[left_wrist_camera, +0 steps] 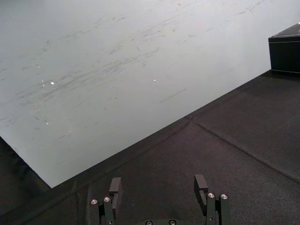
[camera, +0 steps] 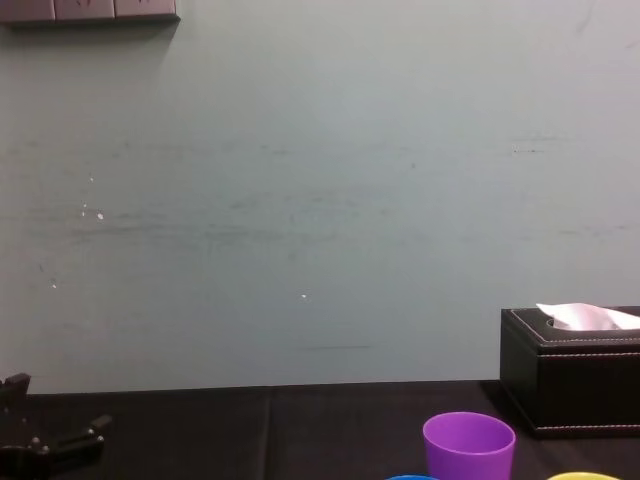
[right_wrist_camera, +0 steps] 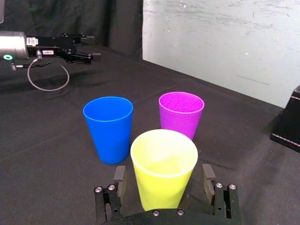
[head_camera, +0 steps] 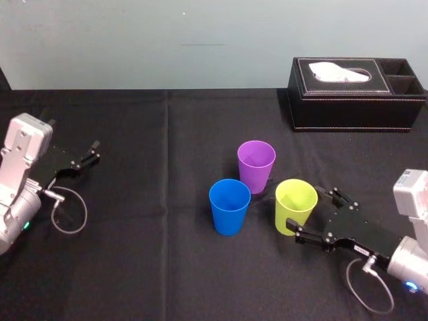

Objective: Stack the three plastic cups sequentially using one hand.

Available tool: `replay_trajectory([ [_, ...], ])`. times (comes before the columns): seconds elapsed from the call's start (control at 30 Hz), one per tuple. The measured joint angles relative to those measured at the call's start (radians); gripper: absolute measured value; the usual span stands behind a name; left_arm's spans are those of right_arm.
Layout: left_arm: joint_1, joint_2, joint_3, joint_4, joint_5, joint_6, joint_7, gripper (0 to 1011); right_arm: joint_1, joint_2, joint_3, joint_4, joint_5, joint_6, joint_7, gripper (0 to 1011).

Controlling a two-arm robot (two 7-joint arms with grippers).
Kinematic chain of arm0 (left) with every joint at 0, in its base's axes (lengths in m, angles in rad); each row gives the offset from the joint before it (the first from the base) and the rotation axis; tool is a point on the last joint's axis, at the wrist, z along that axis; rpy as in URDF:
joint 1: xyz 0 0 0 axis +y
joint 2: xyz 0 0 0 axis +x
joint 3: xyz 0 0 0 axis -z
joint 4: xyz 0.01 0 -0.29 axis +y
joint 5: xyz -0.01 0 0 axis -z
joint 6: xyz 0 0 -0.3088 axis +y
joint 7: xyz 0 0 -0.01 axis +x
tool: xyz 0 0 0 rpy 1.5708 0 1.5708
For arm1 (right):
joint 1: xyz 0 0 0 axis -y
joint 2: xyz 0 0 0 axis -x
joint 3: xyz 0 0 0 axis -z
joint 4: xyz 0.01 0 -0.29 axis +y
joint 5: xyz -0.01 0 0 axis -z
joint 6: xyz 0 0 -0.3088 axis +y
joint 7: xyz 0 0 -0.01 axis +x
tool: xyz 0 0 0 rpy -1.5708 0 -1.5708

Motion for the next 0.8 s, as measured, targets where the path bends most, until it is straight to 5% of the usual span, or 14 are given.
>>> replay_trajectory([
  [0.47, 0.000, 0.000, 0.000, 0.000, 0.000, 0.000, 0.000, 1011, 0.076, -0.040, -0.043, 0.062, -0.017, 0.021, -0.001, 1003],
  [0.8, 0.000, 0.000, 0.000, 0.000, 0.000, 0.000, 0.000, 1011, 0.071, -0.037, -0.040, 0.058, -0.017, 0.020, -0.002, 1003],
])
